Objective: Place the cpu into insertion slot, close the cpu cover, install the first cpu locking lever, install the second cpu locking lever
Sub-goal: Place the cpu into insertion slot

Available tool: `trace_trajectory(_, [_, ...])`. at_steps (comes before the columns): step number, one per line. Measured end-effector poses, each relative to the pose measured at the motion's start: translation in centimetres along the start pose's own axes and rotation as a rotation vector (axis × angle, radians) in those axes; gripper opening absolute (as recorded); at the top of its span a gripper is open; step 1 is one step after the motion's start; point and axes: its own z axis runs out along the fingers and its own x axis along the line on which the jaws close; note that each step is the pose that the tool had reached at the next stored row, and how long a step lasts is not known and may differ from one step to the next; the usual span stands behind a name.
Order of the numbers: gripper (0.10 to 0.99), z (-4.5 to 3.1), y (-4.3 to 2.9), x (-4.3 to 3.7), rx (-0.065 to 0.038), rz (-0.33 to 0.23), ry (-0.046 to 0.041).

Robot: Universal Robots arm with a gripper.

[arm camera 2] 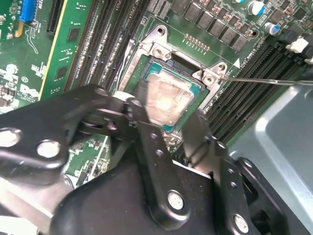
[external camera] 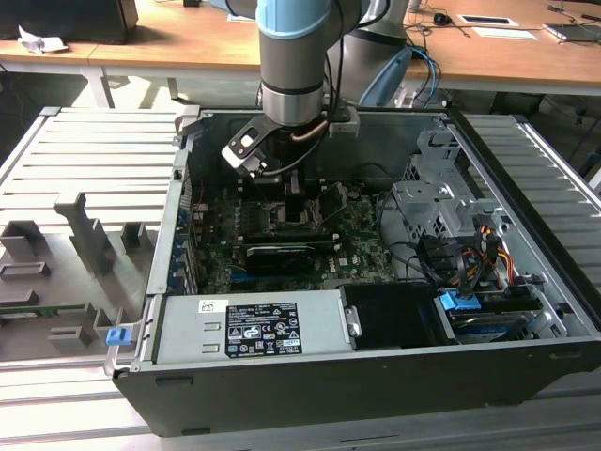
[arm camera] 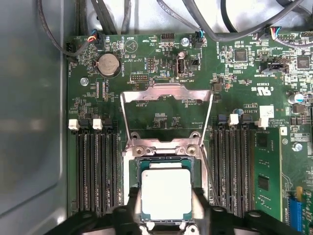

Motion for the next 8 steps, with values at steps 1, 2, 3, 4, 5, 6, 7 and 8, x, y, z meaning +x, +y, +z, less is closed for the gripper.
trace_trajectory(1, [0.537,-0.08,0.01,0.00,0.001,0.000,-0.0001])
trace_trajectory(2, [0.471,-0.15,0.01,0.00,0.002,0.000,-0.0001])
trace_trajectory(3, [0.412,-0.22,0.02,0.00,0.003,0.000,-0.0002])
trace_trajectory(4, [0.353,-0.29,0.02,0.00,0.005,0.000,-0.0002])
trace_trajectory(5, [0.294,-0.34,0.03,0.01,0.006,0.000,-0.0001])
trace_trajectory(6, [0.231,-0.40,0.03,0.01,0.007,0.000,-0.0001])
trace_trajectory(7, [0.169,-0.44,0.03,0.01,0.007,0.000,-0.0002])
trace_trajectory(8, [0.110,-0.46,0.04,0.01,0.008,0.000,-0.0001])
